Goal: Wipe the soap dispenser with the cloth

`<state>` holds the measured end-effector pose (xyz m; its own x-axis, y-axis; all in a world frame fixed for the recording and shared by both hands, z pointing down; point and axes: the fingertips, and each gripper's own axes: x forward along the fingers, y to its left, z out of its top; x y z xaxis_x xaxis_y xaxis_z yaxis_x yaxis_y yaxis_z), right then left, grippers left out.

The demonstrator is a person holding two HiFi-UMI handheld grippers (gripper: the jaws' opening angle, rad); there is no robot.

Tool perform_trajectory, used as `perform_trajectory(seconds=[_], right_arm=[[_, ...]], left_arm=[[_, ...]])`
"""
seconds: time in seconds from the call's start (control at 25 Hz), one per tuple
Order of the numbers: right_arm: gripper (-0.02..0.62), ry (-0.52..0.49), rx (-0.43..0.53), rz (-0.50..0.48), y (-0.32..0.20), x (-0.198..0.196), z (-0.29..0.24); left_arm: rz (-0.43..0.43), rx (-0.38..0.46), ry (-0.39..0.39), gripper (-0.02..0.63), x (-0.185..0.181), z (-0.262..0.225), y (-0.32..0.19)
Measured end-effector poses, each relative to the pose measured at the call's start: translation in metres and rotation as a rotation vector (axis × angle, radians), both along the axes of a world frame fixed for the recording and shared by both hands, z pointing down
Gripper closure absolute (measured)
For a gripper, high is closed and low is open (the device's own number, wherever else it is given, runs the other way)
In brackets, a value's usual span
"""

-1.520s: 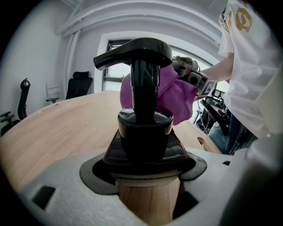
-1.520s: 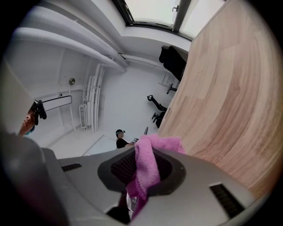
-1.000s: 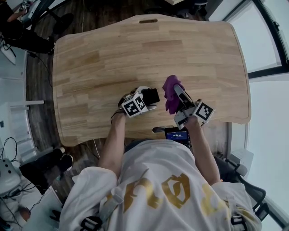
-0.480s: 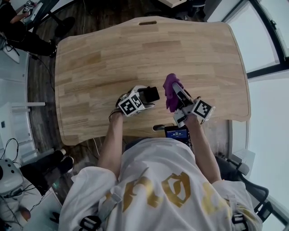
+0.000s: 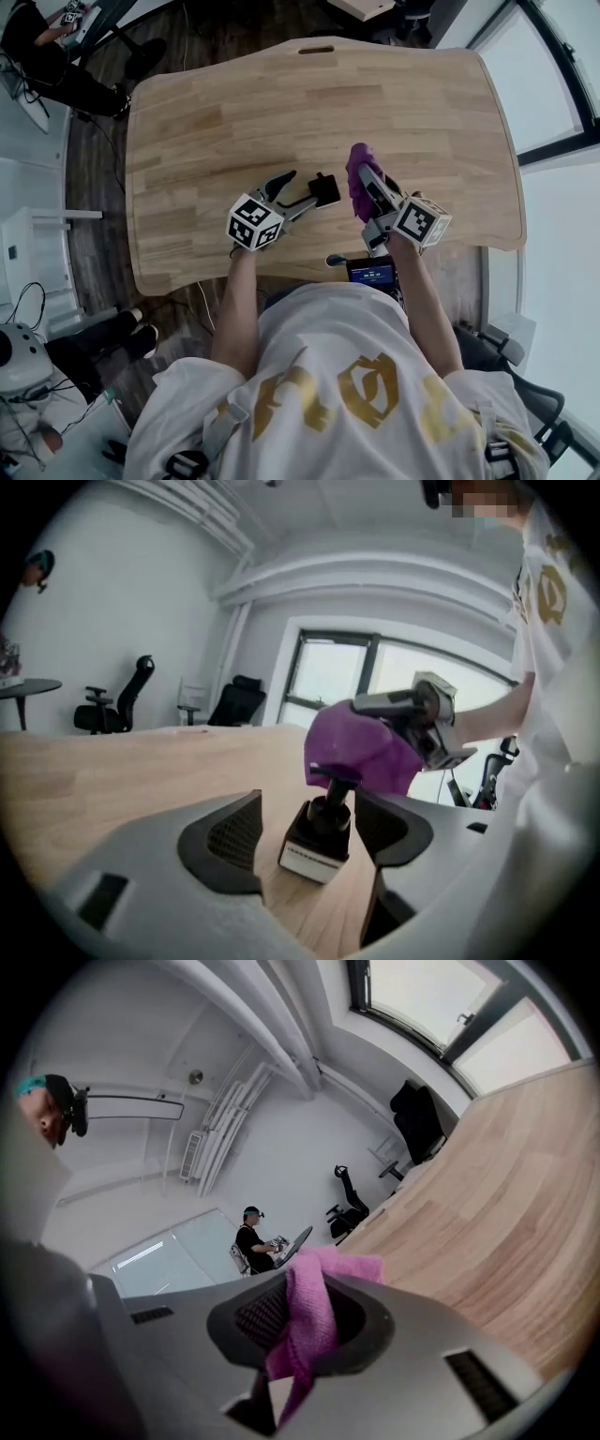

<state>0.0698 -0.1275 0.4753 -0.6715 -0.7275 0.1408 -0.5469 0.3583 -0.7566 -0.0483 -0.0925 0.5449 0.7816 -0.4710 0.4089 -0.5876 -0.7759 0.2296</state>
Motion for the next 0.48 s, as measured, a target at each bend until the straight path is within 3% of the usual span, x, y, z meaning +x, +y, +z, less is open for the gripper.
perform_trajectory(seconds=[0.08, 0.16, 0.36, 0.48], right_arm=[[0.543, 0.030, 0.024, -0.015, 0.003, -0.007, -0.005], [0.543, 0.057, 0.045, 0.002, 0.004, -0.009, -0.010], [0.544, 0.196, 0.138, 0.092, 0.000, -0.006, -0.030], [0.545, 0.319, 0.190, 0.103, -0.001, -0.008, -0.037]], left_arm=[[-0.078, 0.050, 0.016, 0.435, -0.004, -0.017, -0.009], [-0.148, 0.073, -0.025, 0.566, -0.007, -0.026, -0.018], [-0.259, 0.077, 0.013, 0.597, -0.009, -0.063, -0.033], [-0.321, 0.139, -0.027, 0.597, -0.013, -0.083, -0.040]])
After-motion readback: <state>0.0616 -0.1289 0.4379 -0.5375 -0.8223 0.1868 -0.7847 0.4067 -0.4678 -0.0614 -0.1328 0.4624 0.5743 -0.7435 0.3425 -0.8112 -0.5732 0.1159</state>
